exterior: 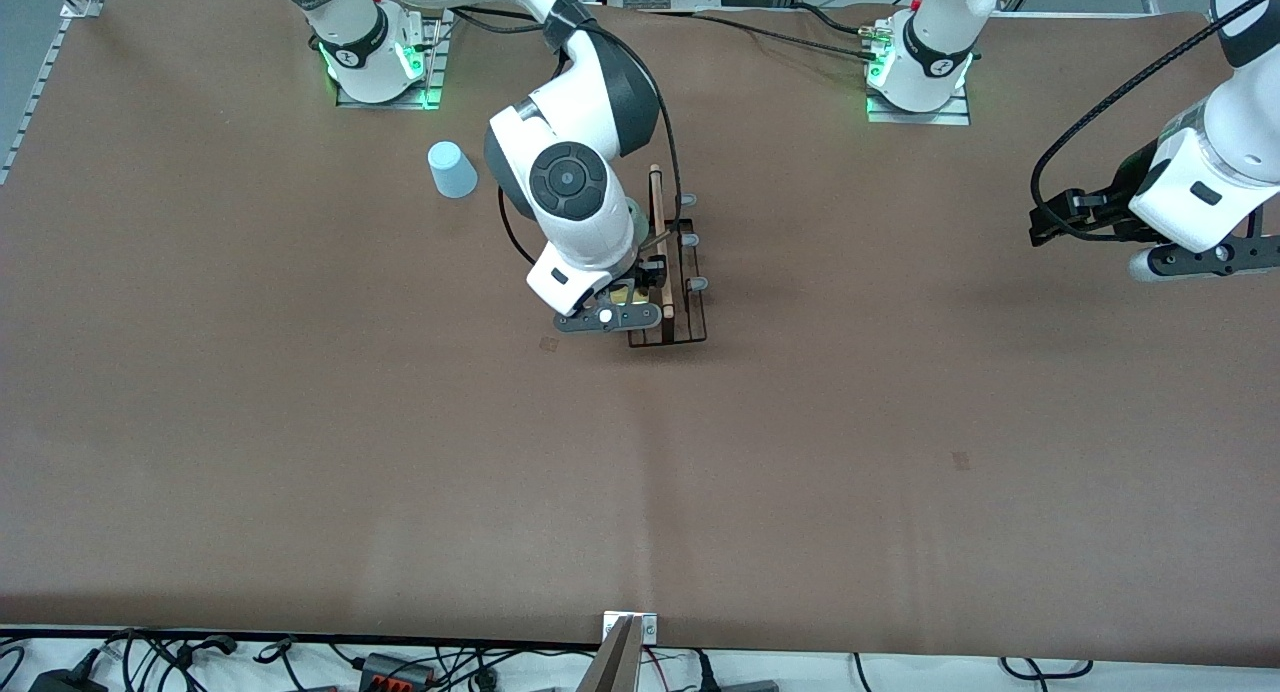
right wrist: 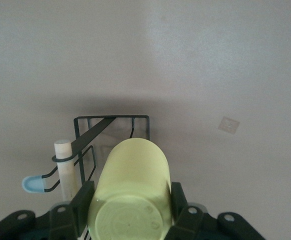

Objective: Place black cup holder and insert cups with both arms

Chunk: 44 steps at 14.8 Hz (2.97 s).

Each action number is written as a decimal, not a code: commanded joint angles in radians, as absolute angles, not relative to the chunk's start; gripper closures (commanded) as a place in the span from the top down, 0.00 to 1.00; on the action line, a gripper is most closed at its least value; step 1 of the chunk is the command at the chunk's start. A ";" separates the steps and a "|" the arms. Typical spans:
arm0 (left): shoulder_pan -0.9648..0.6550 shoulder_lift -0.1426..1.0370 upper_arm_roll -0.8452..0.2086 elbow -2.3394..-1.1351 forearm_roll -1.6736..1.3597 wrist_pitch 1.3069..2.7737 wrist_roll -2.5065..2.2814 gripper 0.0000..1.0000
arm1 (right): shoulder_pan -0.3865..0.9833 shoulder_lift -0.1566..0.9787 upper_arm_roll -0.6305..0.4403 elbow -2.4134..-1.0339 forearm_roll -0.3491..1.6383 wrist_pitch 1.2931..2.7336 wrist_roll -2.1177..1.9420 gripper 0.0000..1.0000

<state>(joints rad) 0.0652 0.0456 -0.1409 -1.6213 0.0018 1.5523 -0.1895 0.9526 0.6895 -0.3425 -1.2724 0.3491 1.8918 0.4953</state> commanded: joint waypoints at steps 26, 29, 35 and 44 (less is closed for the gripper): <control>0.061 0.052 -0.137 -1.594 0.008 1.548 -0.179 1.00 | 0.980 0.723 -0.357 -1.266 0.359 1.914 0.557 1.00; 0.061 0.052 -0.137 -1.594 0.008 1.548 -0.179 1.00 | 0.973 0.695 -0.364 -1.266 0.357 1.905 0.571 1.00; 0.061 0.052 -0.137 -1.594 0.009 1.548 -0.179 1.00 | 0.971 0.640 -0.426 -1.266 0.347 1.827 0.566 1.00; 0.060 0.052 -0.137 -1.594 0.009 1.545 -0.179 1.00 | 0.966 0.595 -0.618 -1.252 0.348 1.674 0.456 1.00</control>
<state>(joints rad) 0.0656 0.0464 -0.1401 -1.6135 0.0018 1.5523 -0.1895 0.9640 0.6021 -0.5904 -1.2570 0.3483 1.7083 0.4887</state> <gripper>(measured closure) 0.000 0.000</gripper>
